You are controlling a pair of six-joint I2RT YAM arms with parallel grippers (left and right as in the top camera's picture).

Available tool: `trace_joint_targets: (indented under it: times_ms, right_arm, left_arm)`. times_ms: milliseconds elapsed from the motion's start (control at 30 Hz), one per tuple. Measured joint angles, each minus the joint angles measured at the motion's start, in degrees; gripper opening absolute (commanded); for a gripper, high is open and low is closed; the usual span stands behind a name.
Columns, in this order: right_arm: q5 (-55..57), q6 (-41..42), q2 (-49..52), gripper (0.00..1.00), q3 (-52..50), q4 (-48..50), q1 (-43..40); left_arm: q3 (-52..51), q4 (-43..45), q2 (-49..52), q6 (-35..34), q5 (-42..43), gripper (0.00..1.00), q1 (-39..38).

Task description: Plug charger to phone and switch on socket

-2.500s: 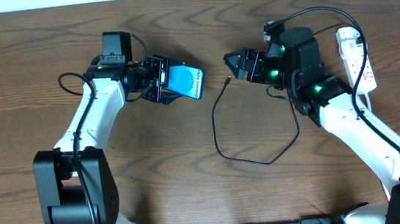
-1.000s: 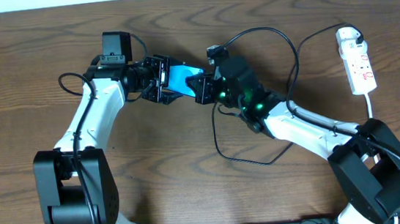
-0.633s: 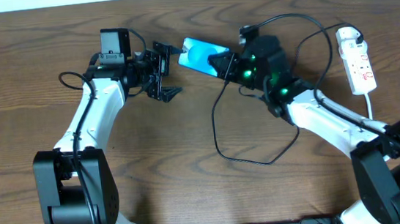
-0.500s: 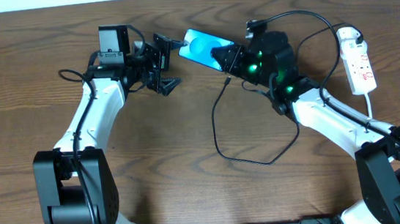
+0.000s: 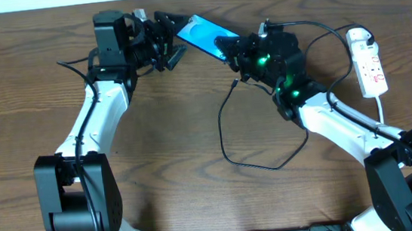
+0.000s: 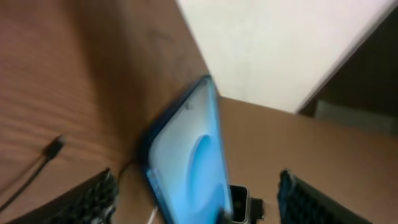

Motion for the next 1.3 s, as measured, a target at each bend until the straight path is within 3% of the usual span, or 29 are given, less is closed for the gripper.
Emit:
trace_joint_targets:
  times_ms: [333, 600, 800, 1067, 1167, 1233, 1267, 1300]
  right_arm:
    - [5.0, 6.0, 0.0, 0.01, 0.0, 3.2, 3.5]
    - [7.0, 9.0, 0.0, 0.02, 0.0, 3.1, 3.8]
    - [8.1, 9.6, 0.0, 0.02, 0.0, 3.6, 4.9]
    - [8.5, 9.6, 0.0, 0.01, 0.1, 4.1, 5.2]
    - [8.9, 9.8, 0.0, 0.02, 0.2, 4.2, 5.3]
    - [9.0, 9.8, 0.0, 0.02, 0.3, 4.3, 5.3]
    - [9.0, 10.0, 0.0, 0.01, 0.3, 4.5, 5.3]
    - [9.1, 10.0, -0.1, 0.01, 0.4, 4.5, 5.3]
  left_arm:
    - [0.0, 2.9, 0.0, -5.2, 0.9, 0.58, 0.0]
    - [0.0, 7.0, 0.0, -6.6, 3.0, 0.55, -0.1]
    - [0.0, 6.8, 0.0, -7.0, 4.1, 0.42, -0.4]
    - [0.0, 6.7, 0.0, -7.2, 5.2, 0.35, -0.4]
    - [0.0, 6.7, 0.0, -7.4, 5.2, 0.28, -0.4]
    - [0.0, 6.6, 0.0, -7.4, 5.2, 0.19, -0.4]
    - [0.0, 6.6, 0.0, -7.3, 5.2, 0.08, -0.4]
    - [0.0, 6.5, 0.0, -7.4, 5.1, 0.07, -0.4]
